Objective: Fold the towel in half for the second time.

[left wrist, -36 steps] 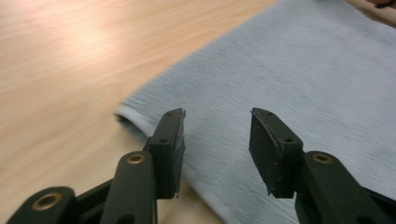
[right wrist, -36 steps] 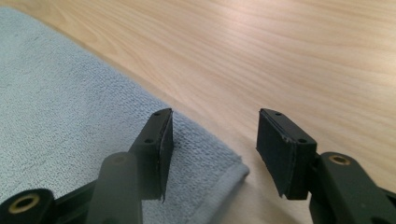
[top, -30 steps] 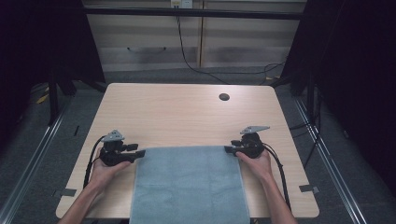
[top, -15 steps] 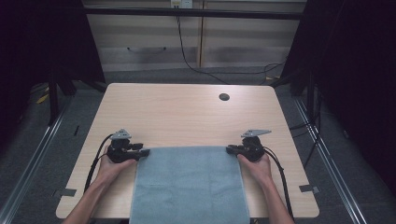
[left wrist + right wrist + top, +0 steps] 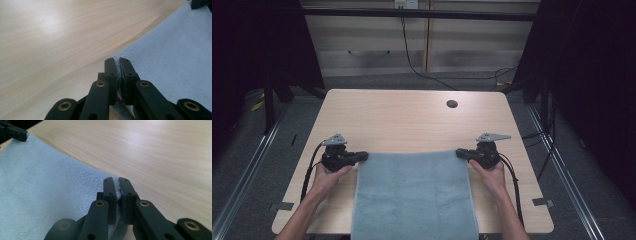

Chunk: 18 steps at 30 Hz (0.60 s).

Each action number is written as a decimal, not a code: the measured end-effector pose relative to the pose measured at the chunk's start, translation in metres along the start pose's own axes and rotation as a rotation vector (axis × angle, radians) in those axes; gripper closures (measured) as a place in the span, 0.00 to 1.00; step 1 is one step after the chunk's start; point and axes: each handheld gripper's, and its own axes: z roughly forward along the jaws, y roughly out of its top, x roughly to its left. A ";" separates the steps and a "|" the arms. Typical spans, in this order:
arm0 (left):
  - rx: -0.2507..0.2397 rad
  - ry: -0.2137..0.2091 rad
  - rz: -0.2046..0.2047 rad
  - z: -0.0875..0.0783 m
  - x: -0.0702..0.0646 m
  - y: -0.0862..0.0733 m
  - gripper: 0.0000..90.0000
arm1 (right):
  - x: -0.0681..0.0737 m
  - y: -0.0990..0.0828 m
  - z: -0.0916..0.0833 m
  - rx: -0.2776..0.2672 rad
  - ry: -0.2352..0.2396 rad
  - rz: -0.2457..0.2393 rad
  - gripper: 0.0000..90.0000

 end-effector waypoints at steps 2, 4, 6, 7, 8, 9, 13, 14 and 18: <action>-0.016 0.012 0.016 -0.004 -0.002 0.011 0.95 | 0.002 0.009 -0.004 -0.015 -0.005 -0.016 0.95; -0.036 0.017 0.027 -0.009 -0.002 0.022 0.95 | 0.003 0.020 -0.011 -0.038 -0.007 -0.023 0.95; -0.056 0.034 0.039 -0.014 -0.002 0.034 0.95 | 0.003 0.032 -0.018 -0.067 -0.012 -0.028 0.95; -0.068 0.033 0.036 -0.016 -0.002 0.040 0.95 | 0.002 0.038 -0.022 -0.081 -0.014 -0.032 0.95; -0.083 0.033 0.039 -0.019 -0.002 0.045 0.95 | 0.001 0.044 -0.025 -0.094 -0.016 -0.035 0.95; -0.095 0.035 0.033 -0.021 -0.002 0.050 0.95 | 0.001 0.050 -0.028 -0.102 -0.018 -0.038 0.95; -0.124 0.059 0.042 -0.024 -0.001 0.071 0.95 | 0.000 0.070 -0.035 -0.137 -0.032 -0.053 0.95; -0.134 0.067 0.040 -0.025 0.000 0.077 0.95 | -0.001 0.075 -0.036 -0.146 -0.037 -0.052 0.95; -0.172 0.083 0.033 -0.024 0.002 0.098 0.95 | -0.006 0.093 -0.039 -0.183 -0.054 -0.041 0.95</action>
